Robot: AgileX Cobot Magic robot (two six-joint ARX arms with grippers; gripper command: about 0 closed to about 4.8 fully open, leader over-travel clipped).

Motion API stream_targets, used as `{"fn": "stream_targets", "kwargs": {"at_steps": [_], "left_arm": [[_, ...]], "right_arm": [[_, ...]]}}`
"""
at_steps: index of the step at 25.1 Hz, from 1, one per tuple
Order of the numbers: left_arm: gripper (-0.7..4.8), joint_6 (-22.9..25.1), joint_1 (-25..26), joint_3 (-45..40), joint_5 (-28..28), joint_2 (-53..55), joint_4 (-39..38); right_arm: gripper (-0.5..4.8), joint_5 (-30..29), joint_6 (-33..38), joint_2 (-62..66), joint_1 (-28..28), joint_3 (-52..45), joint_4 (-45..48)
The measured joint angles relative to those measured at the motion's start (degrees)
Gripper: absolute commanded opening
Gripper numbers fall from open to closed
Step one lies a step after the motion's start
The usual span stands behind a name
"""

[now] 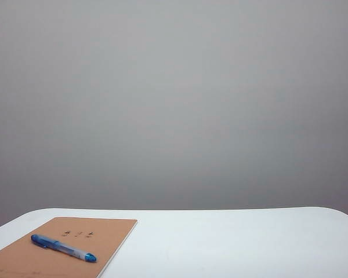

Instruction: Pick up a pen on the table and place it on the notebook.

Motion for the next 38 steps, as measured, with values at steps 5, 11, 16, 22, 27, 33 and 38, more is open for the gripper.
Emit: {"fn": "stream_targets", "kwargs": {"at_steps": [5,11,16,22,27,33,38], "left_arm": [[-0.06,-1.5,0.0,-7.9,-0.1,-3.3,3.9],[-0.06,-3.0,0.0,-14.4,-0.4,-8.9,10.9],[-0.06,-3.3,0.0,-17.8,-0.2,-15.5,19.4],[-0.06,-7.6,0.0,-25.7,-0.3,-21.2,26.7],[-0.06,-11.0,0.0,-34.0,-0.2,-25.4,34.9],[-0.06,-14.9,0.0,-39.6,0.7,-27.1,38.5],[-0.06,-15.7,0.0,-43.3,1.5,-27.1,42.5]], "right_arm": [[-0.03,9.7,0.8,-16.1,-2.2,-25.9,1.5],[-0.03,10.0,6.3,-41.4,-2.2,-62.8,25.7],[-0.03,10.1,11.3,-58.2,-2.8,-81.8,40.4],[-0.03,12.3,12.2,-69.0,-4.8,-93.5,44.6],[-0.03,11.8,12.2,-77.6,-4.8,-103.9,53.0],[-0.03,8.8,14.9,-84.2,-4.8,-115.1,62.2],[-0.03,6.8,17.6,-84.5,-4.8,-121.9,70.8]]}}
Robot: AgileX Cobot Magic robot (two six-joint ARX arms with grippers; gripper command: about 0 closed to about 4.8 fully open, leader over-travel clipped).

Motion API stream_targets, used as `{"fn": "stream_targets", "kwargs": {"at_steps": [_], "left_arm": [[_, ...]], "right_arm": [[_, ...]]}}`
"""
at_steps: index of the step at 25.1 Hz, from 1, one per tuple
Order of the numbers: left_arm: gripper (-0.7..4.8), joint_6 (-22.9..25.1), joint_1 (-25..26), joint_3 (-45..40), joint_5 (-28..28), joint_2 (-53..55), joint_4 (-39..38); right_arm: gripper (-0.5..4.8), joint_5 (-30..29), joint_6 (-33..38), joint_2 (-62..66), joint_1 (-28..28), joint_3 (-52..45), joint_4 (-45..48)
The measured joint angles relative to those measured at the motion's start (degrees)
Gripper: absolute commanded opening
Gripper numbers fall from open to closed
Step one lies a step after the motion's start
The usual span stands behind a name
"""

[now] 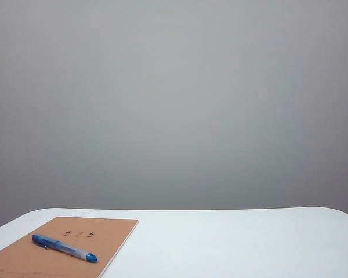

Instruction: Pick up a pen on the table and place it on the notebook.

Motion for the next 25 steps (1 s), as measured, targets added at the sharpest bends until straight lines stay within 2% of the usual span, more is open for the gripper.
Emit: {"fn": "stream_targets", "kwargs": {"at_steps": [4,9,13,18,25], "left_arm": [[-0.06,-0.5,0.0,-2.4,0.8,0.0,3.9],[-0.06,-0.3,0.3,-2.6,0.2,-0.6,4.9],[-0.06,-0.2,2.7,-2.6,0.9,-0.6,4.7],[-0.06,-0.4,4.2,-2.7,2.6,-0.6,0.5],[-0.06,-0.2,4.2,-4.9,2.4,-0.6,0.6]], "right_arm": [[-0.03,-0.2,1.3,-0.2,0.0,-1.6,7.6],[-0.03,0.3,0.8,-0.8,0.0,-2.8,7.2],[-0.03,4.5,0.4,-3.0,-0.1,-4.0,8.1],[-0.03,4.5,1.4,-3.1,0.0,-8.3,7.6],[-0.03,4.5,2.6,-3.0,0.0,-16.7,8.7]]}}
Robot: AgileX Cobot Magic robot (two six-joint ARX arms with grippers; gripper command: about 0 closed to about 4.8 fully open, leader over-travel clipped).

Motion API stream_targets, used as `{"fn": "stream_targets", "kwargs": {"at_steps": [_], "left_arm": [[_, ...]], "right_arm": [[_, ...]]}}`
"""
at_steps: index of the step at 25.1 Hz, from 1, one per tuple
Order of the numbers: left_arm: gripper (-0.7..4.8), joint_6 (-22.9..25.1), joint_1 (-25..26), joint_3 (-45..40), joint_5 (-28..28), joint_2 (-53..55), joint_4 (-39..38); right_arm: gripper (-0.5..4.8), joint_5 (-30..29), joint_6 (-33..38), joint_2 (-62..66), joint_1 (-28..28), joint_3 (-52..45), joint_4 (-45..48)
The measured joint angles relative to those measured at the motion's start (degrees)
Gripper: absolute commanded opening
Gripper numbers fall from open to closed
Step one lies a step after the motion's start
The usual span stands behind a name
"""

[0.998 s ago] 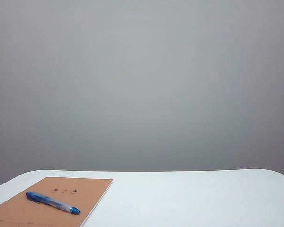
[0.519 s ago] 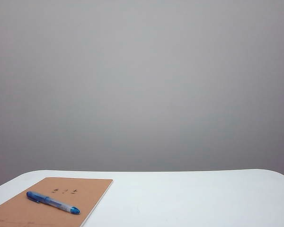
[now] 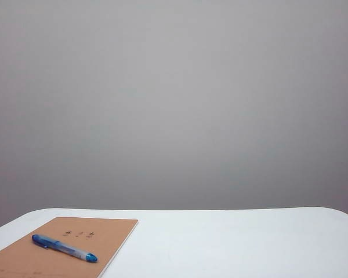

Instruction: Pick up a pen on the table and place it on the notebook.

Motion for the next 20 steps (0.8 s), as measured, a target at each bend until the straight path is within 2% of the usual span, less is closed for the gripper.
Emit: {"fn": "stream_targets", "kwargs": {"at_steps": [14,20], "left_arm": [[-0.06,3.1,0.0,-6.0,-0.8,0.0,2.8],[-0.05,3.7,0.0,-7.3,-3.1,0.0,0.7]], "right_arm": [[-0.03,0.3,-1.0,-0.1,0.0,0.0,-2.2],[-0.03,5.0,-1.0,-0.1,0.0,0.0,-6.4]]}}
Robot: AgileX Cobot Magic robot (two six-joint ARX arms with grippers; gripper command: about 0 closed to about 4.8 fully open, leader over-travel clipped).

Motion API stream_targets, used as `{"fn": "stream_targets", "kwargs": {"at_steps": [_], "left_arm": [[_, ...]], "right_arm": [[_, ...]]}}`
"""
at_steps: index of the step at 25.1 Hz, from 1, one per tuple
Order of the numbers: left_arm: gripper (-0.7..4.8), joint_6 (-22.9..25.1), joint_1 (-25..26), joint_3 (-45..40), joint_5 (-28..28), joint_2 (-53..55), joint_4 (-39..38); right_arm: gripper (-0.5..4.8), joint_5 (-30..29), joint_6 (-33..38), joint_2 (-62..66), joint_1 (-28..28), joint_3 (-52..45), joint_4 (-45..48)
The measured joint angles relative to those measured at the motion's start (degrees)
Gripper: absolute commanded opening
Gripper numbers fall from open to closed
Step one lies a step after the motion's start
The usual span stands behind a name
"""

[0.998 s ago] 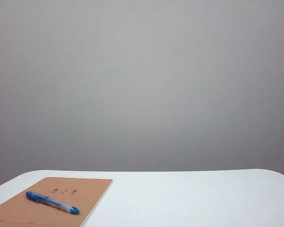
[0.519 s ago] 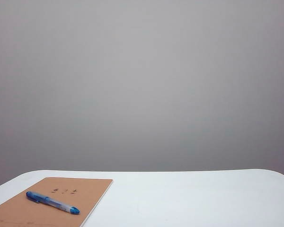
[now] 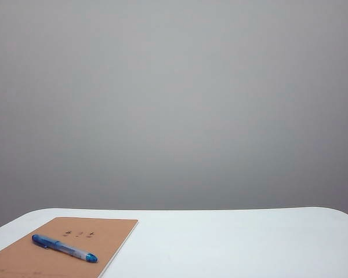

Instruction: Pick up a pen on the table and place it on the notebook.

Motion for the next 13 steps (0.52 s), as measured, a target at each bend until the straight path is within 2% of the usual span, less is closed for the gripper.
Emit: {"fn": "stream_targets", "kwargs": {"at_steps": [6,13], "left_arm": [[-0.05,-2.8,0.0,0.0,-0.7,0.0,-0.4],[-0.05,-3.5,0.0,0.0,-0.7,0.0,-0.7]], "right_arm": [[-0.02,1.4,0.0,0.0,0.0,0.0,-0.9],[-0.01,2.7,0.0,0.1,0.0,0.0,-3.7]]}}
